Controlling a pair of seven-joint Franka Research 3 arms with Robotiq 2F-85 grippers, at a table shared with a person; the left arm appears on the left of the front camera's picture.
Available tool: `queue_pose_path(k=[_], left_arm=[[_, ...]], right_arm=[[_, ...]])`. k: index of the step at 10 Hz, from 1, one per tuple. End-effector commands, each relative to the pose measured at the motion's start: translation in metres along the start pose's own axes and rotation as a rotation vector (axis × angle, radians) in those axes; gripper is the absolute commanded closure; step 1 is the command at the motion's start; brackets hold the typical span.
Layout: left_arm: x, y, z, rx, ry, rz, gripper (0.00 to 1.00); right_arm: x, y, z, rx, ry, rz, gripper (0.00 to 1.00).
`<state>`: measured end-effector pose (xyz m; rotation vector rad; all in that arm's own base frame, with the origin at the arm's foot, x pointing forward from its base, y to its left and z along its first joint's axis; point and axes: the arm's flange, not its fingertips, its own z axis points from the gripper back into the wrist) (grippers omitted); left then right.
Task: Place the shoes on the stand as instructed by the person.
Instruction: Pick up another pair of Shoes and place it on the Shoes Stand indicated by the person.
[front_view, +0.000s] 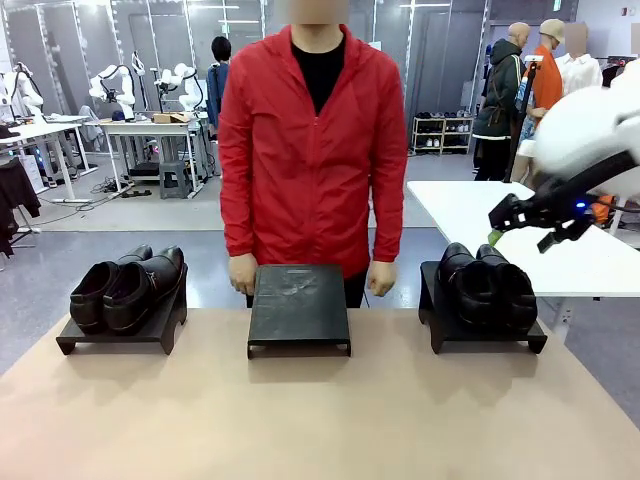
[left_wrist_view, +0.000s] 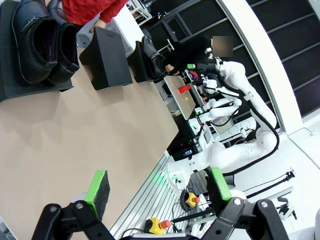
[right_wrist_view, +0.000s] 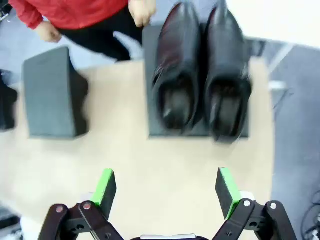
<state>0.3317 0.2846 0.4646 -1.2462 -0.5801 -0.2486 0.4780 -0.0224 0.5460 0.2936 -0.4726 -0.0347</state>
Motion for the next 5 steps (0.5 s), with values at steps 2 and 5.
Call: queue_pose_path(k=[2, 5], left_arm=[[-0.002, -0.003, -0.002, -0.005, -0.014, -0.016, 0.00], [-0.002, -0.003, -0.002, -0.005, -0.014, -0.016, 0.00]], right_arm=[[-0.060, -0.079, 0.037, 0.409, 0.114, -0.082, 0.00], [-0.131, -0.141, 0.038, 0.745, 0.019, -0.138, 0.00]])
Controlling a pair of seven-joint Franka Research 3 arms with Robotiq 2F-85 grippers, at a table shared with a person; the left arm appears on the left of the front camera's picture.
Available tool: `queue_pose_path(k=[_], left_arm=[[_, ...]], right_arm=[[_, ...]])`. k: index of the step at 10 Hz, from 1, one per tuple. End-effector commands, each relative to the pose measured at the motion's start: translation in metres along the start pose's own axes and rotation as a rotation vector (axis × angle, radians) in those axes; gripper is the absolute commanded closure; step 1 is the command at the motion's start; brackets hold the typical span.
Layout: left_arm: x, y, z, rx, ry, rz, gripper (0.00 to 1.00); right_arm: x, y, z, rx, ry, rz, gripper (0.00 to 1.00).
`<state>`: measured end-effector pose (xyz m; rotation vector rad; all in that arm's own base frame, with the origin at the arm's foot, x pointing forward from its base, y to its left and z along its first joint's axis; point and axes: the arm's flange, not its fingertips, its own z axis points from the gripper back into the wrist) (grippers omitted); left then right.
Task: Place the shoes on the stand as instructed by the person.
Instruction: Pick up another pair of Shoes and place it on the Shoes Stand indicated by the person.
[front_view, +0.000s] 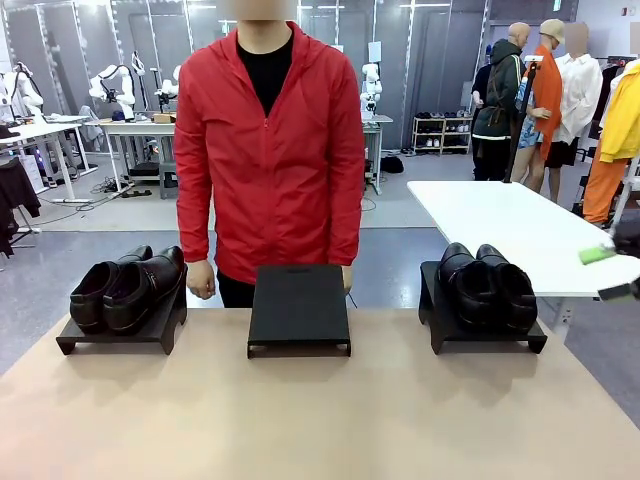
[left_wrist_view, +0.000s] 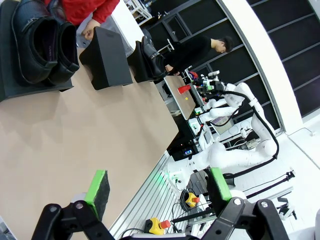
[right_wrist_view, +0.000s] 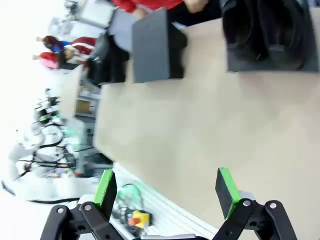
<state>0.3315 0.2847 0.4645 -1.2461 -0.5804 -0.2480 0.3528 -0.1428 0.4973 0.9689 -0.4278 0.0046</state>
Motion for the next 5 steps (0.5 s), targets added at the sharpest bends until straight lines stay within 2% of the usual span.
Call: queue_pose_path(k=[1, 3, 5], left_arm=[[-0.002, -0.003, -0.002, -0.005, -0.014, -0.017, 0.00], [-0.002, -0.003, -0.002, -0.005, -0.014, -0.017, 0.00], [-0.002, -0.003, -0.002, -0.005, -0.014, -0.017, 0.00]], right_arm=[[-0.022, -0.039, 0.006, 0.165, -0.027, -0.022, 0.00], [-0.047, -0.068, 0.000, 0.256, -0.039, -0.030, 0.00], [-0.065, -0.086, -0.004, 0.292, -0.010, -0.091, 0.00]])
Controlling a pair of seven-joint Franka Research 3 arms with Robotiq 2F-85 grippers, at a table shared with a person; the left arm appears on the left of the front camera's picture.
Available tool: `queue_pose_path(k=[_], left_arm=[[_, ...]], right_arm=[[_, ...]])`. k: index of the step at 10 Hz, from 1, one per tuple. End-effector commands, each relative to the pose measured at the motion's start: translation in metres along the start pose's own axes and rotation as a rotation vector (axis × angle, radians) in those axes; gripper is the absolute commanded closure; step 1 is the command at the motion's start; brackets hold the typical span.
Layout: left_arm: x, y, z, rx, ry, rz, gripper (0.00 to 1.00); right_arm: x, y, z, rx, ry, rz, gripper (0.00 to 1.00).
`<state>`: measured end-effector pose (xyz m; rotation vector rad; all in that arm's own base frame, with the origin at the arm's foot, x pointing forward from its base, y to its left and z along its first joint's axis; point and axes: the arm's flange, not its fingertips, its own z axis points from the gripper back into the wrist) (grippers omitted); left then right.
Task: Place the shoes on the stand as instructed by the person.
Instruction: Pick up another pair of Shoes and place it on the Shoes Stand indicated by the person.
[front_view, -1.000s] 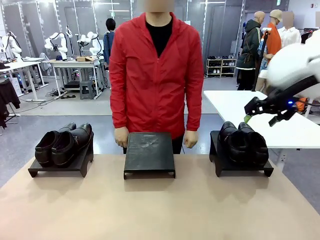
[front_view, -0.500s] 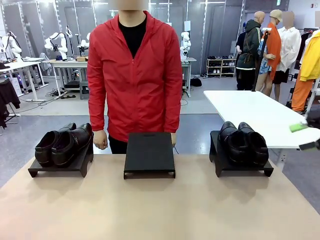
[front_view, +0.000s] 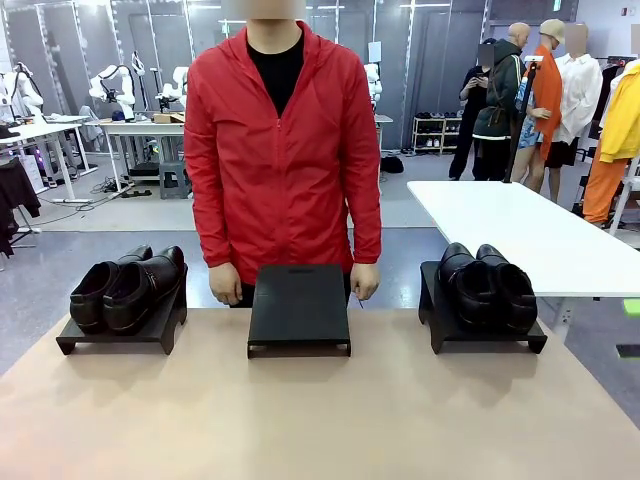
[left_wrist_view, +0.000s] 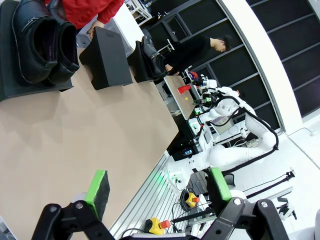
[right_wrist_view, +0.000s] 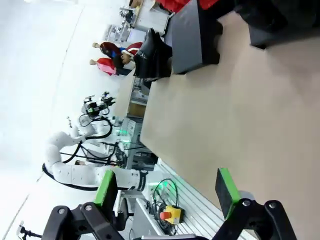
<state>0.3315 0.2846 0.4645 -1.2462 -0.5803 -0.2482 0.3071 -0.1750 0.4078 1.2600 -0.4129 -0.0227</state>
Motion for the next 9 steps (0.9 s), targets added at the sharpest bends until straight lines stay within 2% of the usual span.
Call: queue_pose_path(k=[1, 5, 9], left_arm=[[-0.002, -0.003, -0.002, -0.005, -0.014, -0.017, 0.00], [-0.002, -0.003, -0.002, -0.005, -0.014, -0.017, 0.00], [-0.002, -0.003, -0.002, -0.005, -0.014, -0.017, 0.00]], right_arm=[[-0.002, -0.014, 0.003, 0.035, -0.001, -0.030, 0.00], [-0.015, -0.021, 0.014, 0.063, -0.007, -0.063, 0.00], [-0.053, -0.030, 0.038, 0.046, -0.067, -0.097, 0.00]])
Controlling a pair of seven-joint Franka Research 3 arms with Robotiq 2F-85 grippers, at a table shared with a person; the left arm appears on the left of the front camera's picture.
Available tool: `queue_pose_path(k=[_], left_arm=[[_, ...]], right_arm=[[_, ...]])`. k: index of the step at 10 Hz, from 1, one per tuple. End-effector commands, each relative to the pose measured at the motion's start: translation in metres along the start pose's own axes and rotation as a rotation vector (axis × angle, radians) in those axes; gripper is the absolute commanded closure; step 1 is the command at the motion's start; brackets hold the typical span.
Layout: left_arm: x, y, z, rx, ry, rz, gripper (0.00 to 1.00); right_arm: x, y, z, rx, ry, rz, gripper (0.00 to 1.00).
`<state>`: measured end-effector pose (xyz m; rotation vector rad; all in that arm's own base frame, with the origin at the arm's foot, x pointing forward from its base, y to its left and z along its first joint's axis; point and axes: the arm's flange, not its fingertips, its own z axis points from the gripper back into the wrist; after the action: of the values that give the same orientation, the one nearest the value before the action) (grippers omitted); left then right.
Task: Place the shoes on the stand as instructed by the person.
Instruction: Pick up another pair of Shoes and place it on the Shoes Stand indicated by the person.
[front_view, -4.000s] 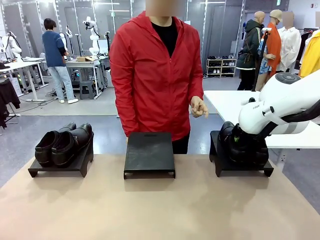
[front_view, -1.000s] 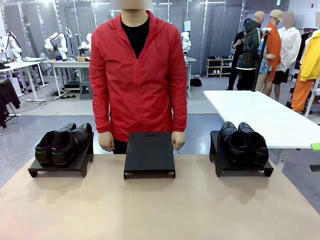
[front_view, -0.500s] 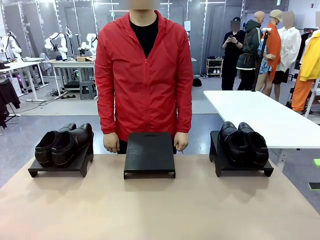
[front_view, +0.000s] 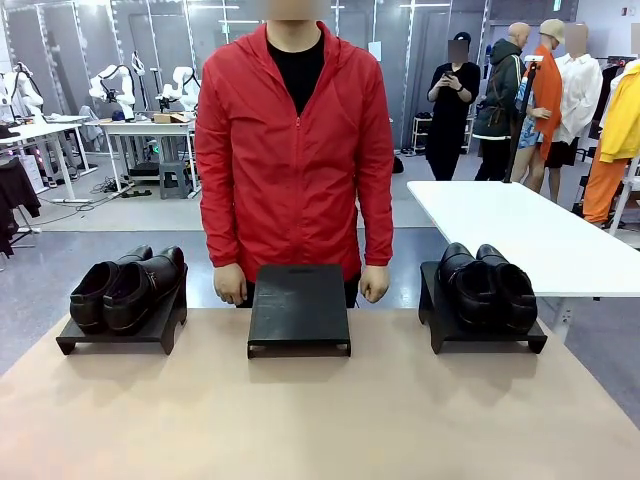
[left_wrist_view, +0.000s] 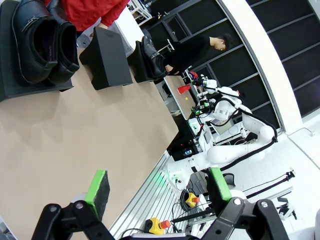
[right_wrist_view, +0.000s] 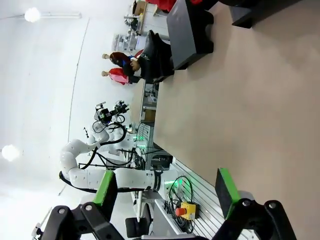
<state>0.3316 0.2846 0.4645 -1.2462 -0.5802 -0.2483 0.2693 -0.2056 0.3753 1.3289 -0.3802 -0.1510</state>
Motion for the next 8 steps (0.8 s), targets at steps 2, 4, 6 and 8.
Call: queue_pose_path(k=[2, 4, 6, 8], left_arm=[[-0.002, -0.003, -0.002, -0.005, -0.014, -0.017, 0.00], [-0.002, -0.003, -0.002, -0.005, -0.014, -0.017, 0.00], [-0.002, -0.003, -0.002, -0.005, -0.014, -0.017, 0.00], [-0.002, -0.003, -0.002, -0.005, -0.014, -0.017, 0.00]], right_arm=[[-0.024, -0.006, 0.015, 0.007, -0.052, 0.022, 0.00], [-0.017, -0.005, 0.015, 0.002, -0.048, -0.005, 0.00], [-0.017, -0.005, 0.015, 0.002, -0.048, -0.005, 0.00], [-0.017, -0.005, 0.015, 0.002, -0.048, -0.005, 0.00]])
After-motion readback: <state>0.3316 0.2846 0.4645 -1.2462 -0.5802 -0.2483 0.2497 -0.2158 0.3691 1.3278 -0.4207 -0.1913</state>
